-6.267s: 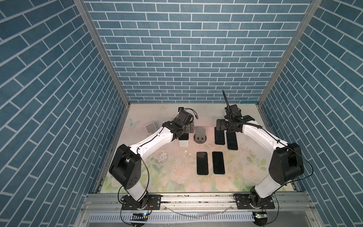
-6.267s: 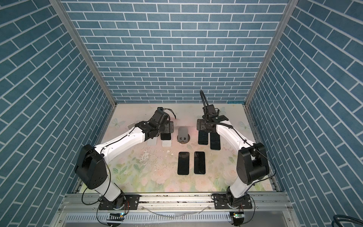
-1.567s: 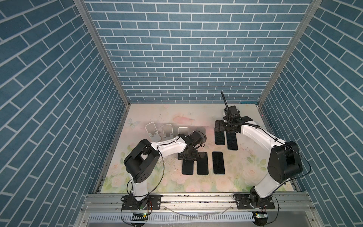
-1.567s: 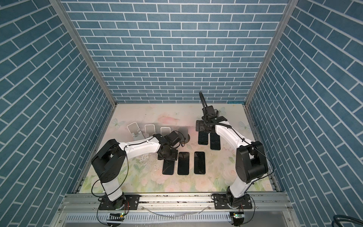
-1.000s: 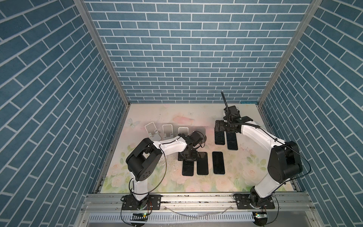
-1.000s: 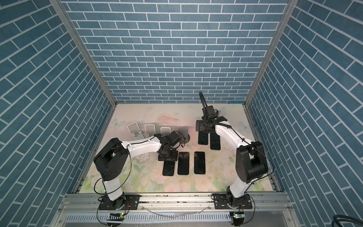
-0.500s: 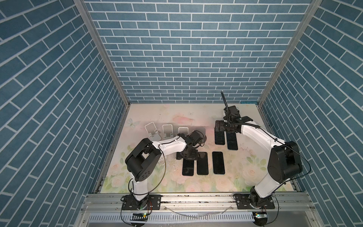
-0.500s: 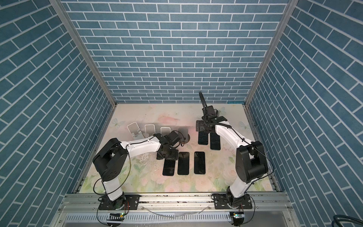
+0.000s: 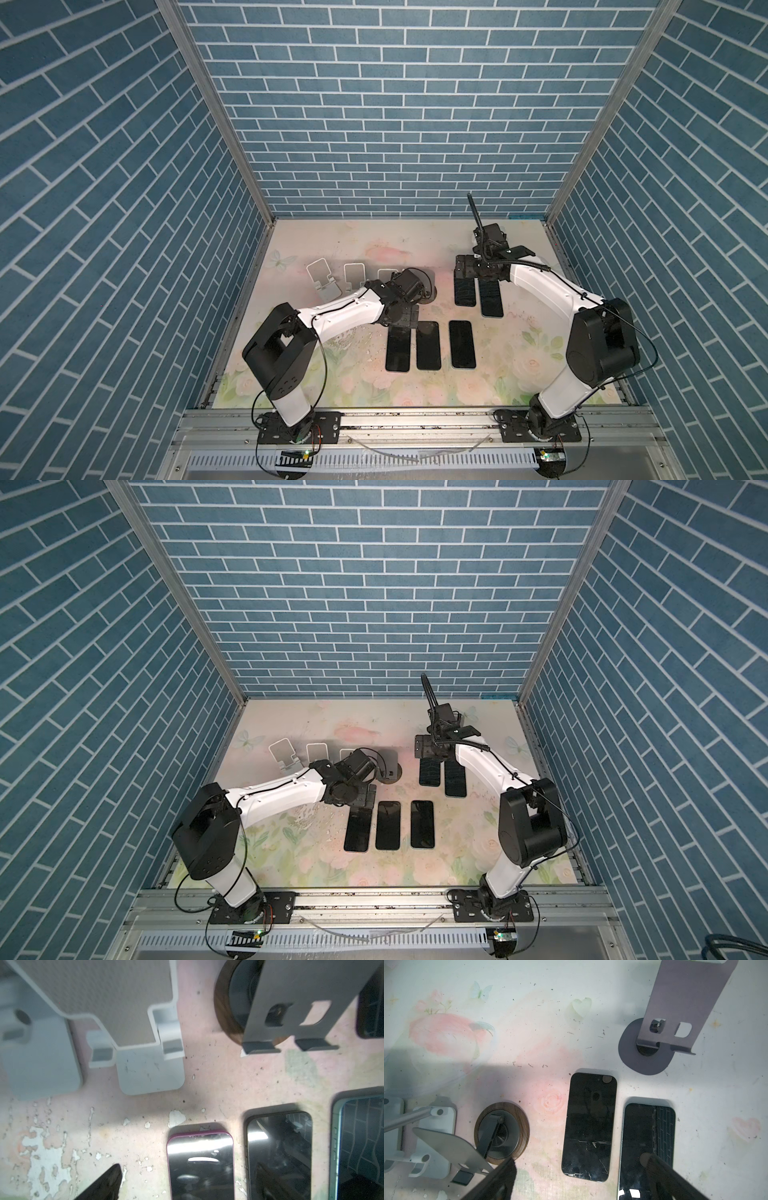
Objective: Remove the phone from the phone stand
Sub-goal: Place the phone at the bottom-center of the table, then reset both arms
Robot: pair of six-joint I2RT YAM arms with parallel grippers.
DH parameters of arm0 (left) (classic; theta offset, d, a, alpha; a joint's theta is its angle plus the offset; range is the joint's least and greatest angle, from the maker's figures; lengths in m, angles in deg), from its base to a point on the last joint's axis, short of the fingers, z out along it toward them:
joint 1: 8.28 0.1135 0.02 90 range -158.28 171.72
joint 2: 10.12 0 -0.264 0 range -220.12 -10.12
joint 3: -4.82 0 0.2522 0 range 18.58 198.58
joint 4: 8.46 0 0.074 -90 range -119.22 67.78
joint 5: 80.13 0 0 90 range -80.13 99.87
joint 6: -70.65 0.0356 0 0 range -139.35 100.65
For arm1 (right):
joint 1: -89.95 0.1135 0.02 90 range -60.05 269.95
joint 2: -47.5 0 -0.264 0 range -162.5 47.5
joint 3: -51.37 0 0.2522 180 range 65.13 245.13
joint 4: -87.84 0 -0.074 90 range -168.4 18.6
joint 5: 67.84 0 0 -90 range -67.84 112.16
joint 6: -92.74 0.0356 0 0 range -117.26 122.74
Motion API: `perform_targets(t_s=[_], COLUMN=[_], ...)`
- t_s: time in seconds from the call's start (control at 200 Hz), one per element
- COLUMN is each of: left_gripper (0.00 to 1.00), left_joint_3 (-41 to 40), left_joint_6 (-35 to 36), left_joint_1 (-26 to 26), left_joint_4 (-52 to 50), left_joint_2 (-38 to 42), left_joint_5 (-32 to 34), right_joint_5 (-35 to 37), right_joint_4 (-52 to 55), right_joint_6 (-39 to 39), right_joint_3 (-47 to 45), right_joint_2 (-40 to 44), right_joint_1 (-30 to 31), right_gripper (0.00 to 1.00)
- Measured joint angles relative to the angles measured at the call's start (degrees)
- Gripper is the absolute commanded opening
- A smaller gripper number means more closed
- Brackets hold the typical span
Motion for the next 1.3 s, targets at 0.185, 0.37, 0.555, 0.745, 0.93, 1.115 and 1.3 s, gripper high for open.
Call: perform_targets(t_s=[0.185,0.37,0.555,0.745,0.93,1.115,1.3], left_gripper=[1.0,1.0,1.0,1.0,1.0,1.0,1.0], left_joint_3=[-3.13,-7.08,-7.65,-10.32,-14.86,-20.11,-23.28], left_joint_6=[4.44,8.85,12.22,14.64,14.51,15.1,17.22], left_joint_1=[-0.07,-0.09,-0.11,1.44,11.17,18.36,24.52], left_joint_4=[4.31,8.92,10.38,9.66,10.05,13.07,19.63], left_joint_2=[5.51,13.99,18.95,25.4,32.44,32.54,28.17], left_joint_5=[3.1,8.5,17.42,27.5,31.91,32.98,31.54], right_joint_5=[0.48,2.86,8.07,17.4,21.2,23.08,21.4], right_joint_4=[0.46,0.94,0.9,-1.16,-5.33,-15.74,-32.81], right_joint_6=[0.02,0.04,0.02,-0.17,-0.17,-2.01,-6.6], right_joint_3=[0.0,-0.13,-2.69,-10.27,-17.0,-26.25,-37.31], right_joint_2=[0.04,1.27,5.22,12.28,18.27,20.48,20.37], right_joint_1=[0.0,-0.02,-0.04,-2.05,-9.38,-12.94,-17.27], right_gripper=[0.99,0.98,0.99,0.98,0.98,0.99,0.99])
